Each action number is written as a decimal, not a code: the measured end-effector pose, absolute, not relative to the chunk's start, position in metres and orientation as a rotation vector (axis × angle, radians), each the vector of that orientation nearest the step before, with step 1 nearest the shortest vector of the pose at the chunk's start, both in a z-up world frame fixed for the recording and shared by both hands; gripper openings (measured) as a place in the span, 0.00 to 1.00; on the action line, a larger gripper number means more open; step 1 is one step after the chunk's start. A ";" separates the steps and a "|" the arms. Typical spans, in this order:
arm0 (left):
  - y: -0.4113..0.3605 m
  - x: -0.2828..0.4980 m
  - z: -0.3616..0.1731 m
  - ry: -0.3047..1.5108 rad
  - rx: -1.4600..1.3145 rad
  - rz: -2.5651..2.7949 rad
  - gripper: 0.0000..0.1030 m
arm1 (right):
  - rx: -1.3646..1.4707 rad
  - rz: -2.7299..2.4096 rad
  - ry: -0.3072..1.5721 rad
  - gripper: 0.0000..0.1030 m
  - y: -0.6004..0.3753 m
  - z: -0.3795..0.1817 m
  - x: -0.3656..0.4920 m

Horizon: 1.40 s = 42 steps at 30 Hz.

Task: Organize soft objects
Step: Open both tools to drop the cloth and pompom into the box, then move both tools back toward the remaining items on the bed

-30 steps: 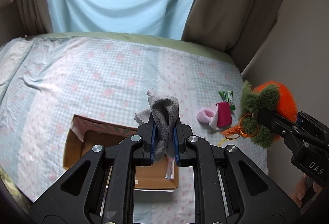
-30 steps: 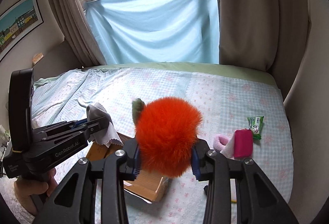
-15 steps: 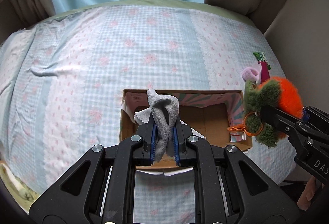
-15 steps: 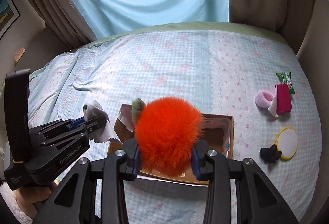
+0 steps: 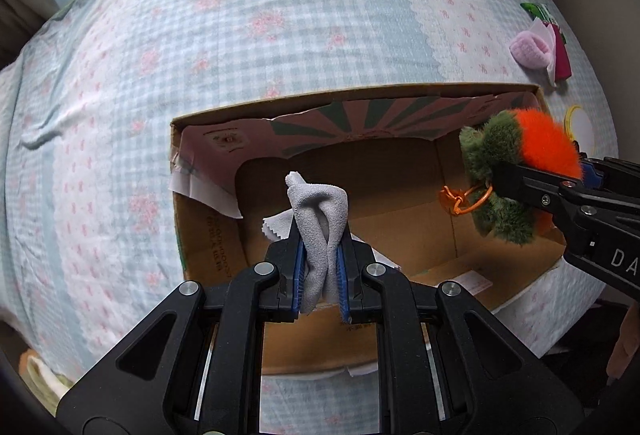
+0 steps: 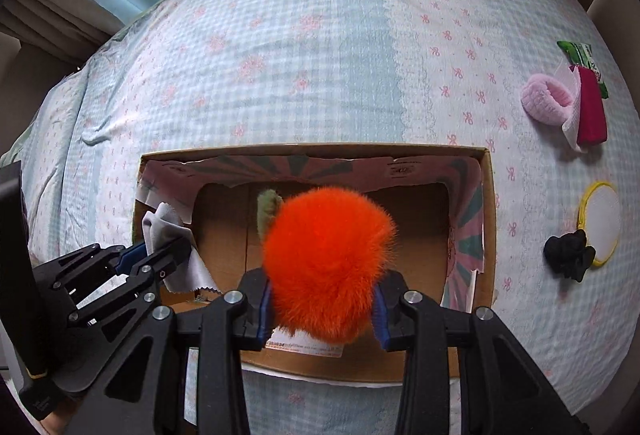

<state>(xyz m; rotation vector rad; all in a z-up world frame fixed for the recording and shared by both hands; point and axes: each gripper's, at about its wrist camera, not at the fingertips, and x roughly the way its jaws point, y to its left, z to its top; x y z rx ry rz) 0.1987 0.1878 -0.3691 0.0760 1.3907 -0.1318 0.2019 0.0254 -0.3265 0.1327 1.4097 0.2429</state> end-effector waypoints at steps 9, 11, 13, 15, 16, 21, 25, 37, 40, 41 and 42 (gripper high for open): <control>0.171 0.211 -0.400 1.470 0.156 -0.198 0.11 | 0.162 0.256 1.536 0.38 0.030 -0.374 0.230; 0.170 0.211 -0.400 1.480 0.135 -0.236 0.25 | 0.164 0.264 1.540 0.45 0.031 -0.377 0.233; 0.169 0.209 -0.397 1.463 0.134 -0.254 0.98 | 0.167 0.265 1.540 0.70 0.030 -0.379 0.236; 0.168 0.206 -0.395 1.444 0.127 -0.274 1.00 | 0.188 0.264 1.535 1.00 0.029 -0.381 0.239; 0.167 0.204 -0.397 1.450 0.135 -0.272 1.00 | 0.198 0.267 1.545 1.00 0.028 -0.383 0.240; 0.167 0.202 -0.402 1.465 0.136 -0.261 1.00 | 0.177 0.262 1.577 1.00 0.026 -0.389 0.235; 0.167 0.201 -0.396 1.451 0.132 -0.252 1.00 | 0.178 0.257 1.560 1.00 0.023 -0.381 0.230; 0.182 0.168 -0.325 1.329 0.099 -0.206 1.00 | 0.107 0.269 1.440 1.00 0.031 -0.313 0.205; 0.192 0.150 -0.300 1.289 0.072 -0.191 1.00 | 0.081 0.272 1.396 1.00 0.033 -0.287 0.192; 0.194 0.145 -0.292 1.275 0.067 -0.184 1.00 | 0.072 0.269 1.376 1.00 0.032 -0.278 0.188; 0.196 0.138 -0.284 1.260 0.063 -0.175 1.00 | 0.065 0.267 1.356 1.00 0.031 -0.268 0.182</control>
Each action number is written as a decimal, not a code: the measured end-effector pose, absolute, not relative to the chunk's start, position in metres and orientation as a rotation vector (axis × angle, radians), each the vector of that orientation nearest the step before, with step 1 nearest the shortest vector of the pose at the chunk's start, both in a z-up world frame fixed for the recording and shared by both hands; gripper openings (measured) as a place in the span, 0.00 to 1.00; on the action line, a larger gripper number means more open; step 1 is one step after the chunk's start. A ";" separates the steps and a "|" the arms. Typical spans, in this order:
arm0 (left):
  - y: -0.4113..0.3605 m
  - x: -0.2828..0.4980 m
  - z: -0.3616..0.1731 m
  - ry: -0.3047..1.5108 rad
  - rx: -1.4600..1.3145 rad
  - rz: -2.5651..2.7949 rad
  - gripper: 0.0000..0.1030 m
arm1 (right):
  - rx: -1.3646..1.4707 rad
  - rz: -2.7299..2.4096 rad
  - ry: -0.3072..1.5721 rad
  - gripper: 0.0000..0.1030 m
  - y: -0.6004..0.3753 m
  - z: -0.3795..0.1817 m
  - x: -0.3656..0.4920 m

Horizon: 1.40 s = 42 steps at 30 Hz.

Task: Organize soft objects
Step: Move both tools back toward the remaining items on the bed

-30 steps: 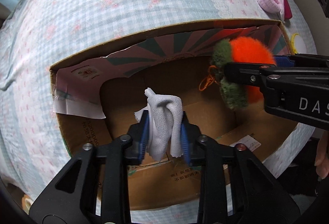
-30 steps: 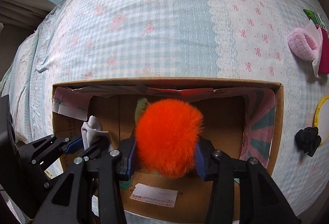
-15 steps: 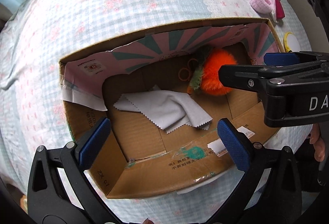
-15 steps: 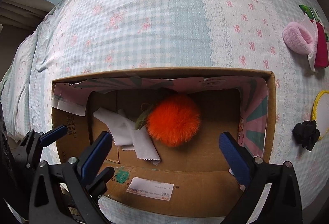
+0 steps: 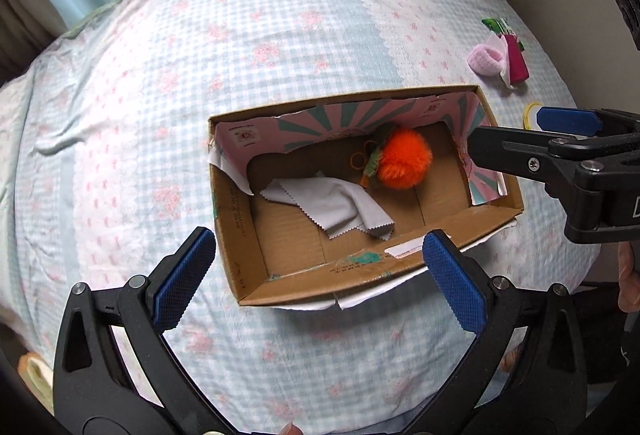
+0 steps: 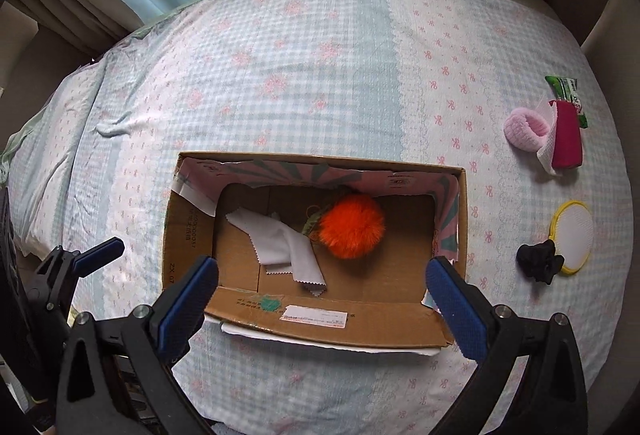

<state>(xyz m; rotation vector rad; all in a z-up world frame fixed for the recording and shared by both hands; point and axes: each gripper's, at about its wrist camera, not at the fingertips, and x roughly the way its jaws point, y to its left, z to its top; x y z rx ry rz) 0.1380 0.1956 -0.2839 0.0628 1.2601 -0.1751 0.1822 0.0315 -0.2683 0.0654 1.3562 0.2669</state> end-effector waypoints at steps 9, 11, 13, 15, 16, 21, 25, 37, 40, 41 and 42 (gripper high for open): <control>0.208 0.095 -0.204 1.090 0.007 -0.114 1.00 | 0.005 0.213 1.202 1.00 0.017 -0.188 0.129; 0.209 0.087 -0.189 1.049 -0.012 -0.105 1.00 | -0.004 0.180 1.170 1.00 0.009 -0.173 0.119; 0.206 0.080 -0.175 1.015 -0.029 -0.097 1.00 | 0.000 0.153 1.139 1.00 -0.001 -0.159 0.109; 0.200 0.074 -0.161 0.985 -0.032 -0.089 1.00 | 0.001 0.127 1.110 1.00 -0.012 -0.146 0.100; 0.195 0.072 -0.155 0.970 -0.027 -0.083 1.00 | 0.001 0.113 1.096 1.00 -0.018 -0.139 0.096; 0.167 0.060 -0.126 0.909 -0.004 -0.054 1.00 | 0.019 0.053 1.020 1.00 -0.052 -0.114 0.077; 0.142 0.050 -0.111 0.871 -0.044 -0.015 1.00 | 0.055 0.057 0.973 1.00 -0.083 -0.100 0.068; 0.043 0.042 -0.103 0.852 -0.139 0.065 1.00 | 0.044 0.142 0.903 1.00 -0.194 -0.087 0.073; 0.022 0.046 -0.106 0.866 -0.148 0.070 1.00 | 0.039 0.141 0.911 1.00 -0.220 -0.091 0.079; 0.017 0.048 -0.107 0.871 -0.152 0.068 1.00 | 0.043 0.138 0.915 1.00 -0.228 -0.093 0.081; 0.012 0.050 -0.107 0.878 -0.156 0.063 1.00 | 0.052 0.131 0.919 1.00 -0.236 -0.095 0.084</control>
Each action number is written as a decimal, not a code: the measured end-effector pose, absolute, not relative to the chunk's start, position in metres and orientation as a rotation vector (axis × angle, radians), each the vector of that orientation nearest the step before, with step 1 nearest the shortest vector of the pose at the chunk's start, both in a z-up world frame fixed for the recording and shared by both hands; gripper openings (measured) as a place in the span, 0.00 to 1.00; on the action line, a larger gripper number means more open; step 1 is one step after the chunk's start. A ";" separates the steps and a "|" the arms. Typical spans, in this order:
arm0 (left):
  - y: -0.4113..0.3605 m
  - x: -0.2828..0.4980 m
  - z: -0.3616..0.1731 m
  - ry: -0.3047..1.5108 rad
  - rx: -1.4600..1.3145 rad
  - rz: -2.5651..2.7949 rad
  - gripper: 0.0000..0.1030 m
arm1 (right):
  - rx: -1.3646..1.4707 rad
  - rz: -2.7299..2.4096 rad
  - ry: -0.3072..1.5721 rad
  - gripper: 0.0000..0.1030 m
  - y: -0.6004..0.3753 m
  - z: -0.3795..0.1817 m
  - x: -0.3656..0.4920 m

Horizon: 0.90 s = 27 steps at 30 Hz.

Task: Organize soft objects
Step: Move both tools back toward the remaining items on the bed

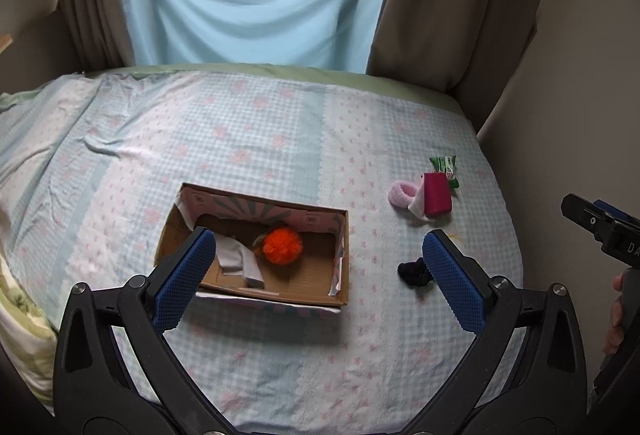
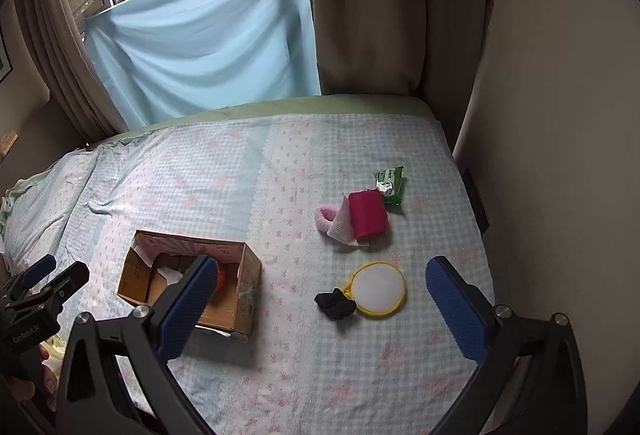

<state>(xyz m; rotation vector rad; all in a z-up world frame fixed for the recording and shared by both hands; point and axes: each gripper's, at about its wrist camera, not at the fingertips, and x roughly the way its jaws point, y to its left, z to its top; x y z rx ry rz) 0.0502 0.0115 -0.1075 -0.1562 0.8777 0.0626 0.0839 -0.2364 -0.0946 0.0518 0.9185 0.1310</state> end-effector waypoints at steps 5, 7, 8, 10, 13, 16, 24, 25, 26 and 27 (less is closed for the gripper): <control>-0.013 0.070 -0.115 0.905 -0.152 0.031 1.00 | 0.088 0.101 0.927 1.00 -0.269 -0.103 0.098; -0.022 0.083 -0.121 0.919 -0.153 0.010 1.00 | 0.102 0.092 0.932 1.00 -0.277 -0.108 0.104; -0.026 0.090 -0.124 0.928 -0.156 -0.004 1.00 | 0.110 0.088 0.934 1.00 -0.283 -0.110 0.108; -0.034 0.105 -0.131 0.941 -0.165 -0.032 1.00 | 0.124 0.082 0.939 1.00 -0.291 -0.116 0.116; -0.046 0.134 -0.148 0.973 -0.177 -0.066 1.00 | 0.135 0.073 0.952 1.00 -0.301 -0.127 0.130; -0.058 0.169 -0.169 1.019 -0.191 -0.096 1.00 | 0.121 0.064 0.972 1.00 -0.308 -0.140 0.150; -0.082 0.272 -0.251 1.150 -0.175 -0.142 1.00 | 0.142 0.051 1.049 1.00 -0.322 -0.205 0.219; -0.086 0.283 -0.262 1.170 -0.167 -0.147 1.00 | 0.139 0.052 1.058 1.00 -0.322 -0.216 0.228; -0.089 0.295 -0.275 1.191 -0.160 -0.153 1.00 | 0.139 0.057 1.069 1.00 -0.322 -0.227 0.236; -0.092 0.305 -0.287 1.208 -0.153 -0.160 1.00 | 0.140 0.063 1.081 1.00 -0.322 -0.238 0.244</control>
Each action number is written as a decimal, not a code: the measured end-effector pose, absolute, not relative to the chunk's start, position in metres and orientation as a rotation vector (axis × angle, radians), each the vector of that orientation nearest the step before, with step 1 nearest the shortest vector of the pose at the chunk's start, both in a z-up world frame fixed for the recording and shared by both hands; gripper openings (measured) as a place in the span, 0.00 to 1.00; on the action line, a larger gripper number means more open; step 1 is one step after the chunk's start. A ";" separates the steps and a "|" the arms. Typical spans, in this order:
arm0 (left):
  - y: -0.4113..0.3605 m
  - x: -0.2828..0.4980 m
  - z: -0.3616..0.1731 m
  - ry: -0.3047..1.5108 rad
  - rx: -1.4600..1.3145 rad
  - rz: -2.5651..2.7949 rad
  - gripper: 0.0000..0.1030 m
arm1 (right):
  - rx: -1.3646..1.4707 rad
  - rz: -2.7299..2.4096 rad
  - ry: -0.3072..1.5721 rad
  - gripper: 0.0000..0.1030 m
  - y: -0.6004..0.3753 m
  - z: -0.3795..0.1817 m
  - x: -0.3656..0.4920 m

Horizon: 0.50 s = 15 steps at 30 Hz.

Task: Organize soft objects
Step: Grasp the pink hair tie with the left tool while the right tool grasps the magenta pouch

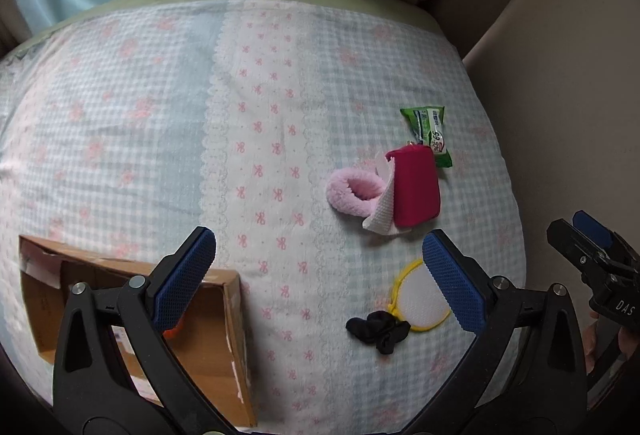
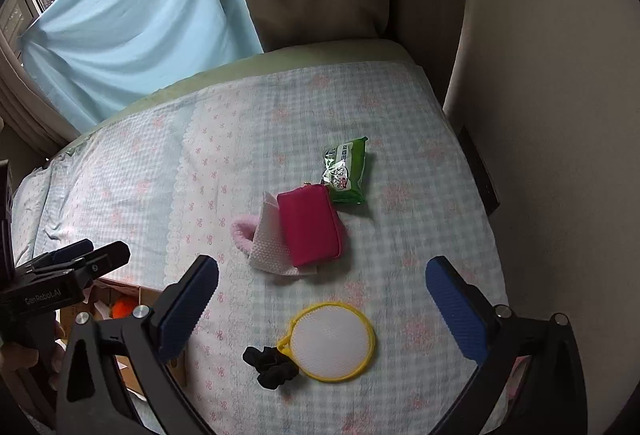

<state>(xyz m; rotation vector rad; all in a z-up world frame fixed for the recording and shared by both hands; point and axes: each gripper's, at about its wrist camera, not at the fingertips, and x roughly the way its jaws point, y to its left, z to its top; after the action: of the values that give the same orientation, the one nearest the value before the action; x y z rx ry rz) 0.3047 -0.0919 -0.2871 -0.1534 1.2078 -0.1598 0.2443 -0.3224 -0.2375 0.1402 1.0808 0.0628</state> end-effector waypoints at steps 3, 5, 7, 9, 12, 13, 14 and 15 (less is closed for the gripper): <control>-0.104 0.330 -0.322 1.250 -0.114 -0.180 0.98 | 0.125 0.073 1.116 1.00 -0.322 -0.270 0.267; -0.111 0.345 -0.346 1.282 -0.090 -0.192 0.96 | 0.118 0.085 1.138 1.00 -0.323 -0.291 0.281; -0.116 0.356 -0.367 1.310 -0.082 -0.203 0.95 | 0.112 0.101 1.160 1.00 -0.323 -0.311 0.292; -0.121 0.367 -0.386 1.334 -0.068 -0.210 0.94 | 0.099 0.115 1.184 1.00 -0.322 -0.331 0.303; -0.128 0.379 -0.412 1.370 -0.051 -0.217 0.85 | 0.088 0.140 1.215 1.00 -0.322 -0.358 0.316; -0.129 0.383 -0.420 1.381 -0.052 -0.222 0.82 | 0.084 0.151 1.223 1.00 -0.320 -0.367 0.320; -0.131 0.386 -0.427 1.391 -0.051 -0.226 0.81 | 0.080 0.161 1.233 1.00 -0.319 -0.375 0.323; -0.133 0.388 -0.433 1.397 -0.046 -0.230 0.79 | 0.075 0.170 1.241 1.00 -0.317 -0.382 0.326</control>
<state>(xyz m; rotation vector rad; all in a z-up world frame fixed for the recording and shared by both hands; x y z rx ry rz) 0.3884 -0.1329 -0.4328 -0.0460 1.3974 -0.2303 0.3257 -0.3175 -0.3823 0.0747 1.2408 0.1698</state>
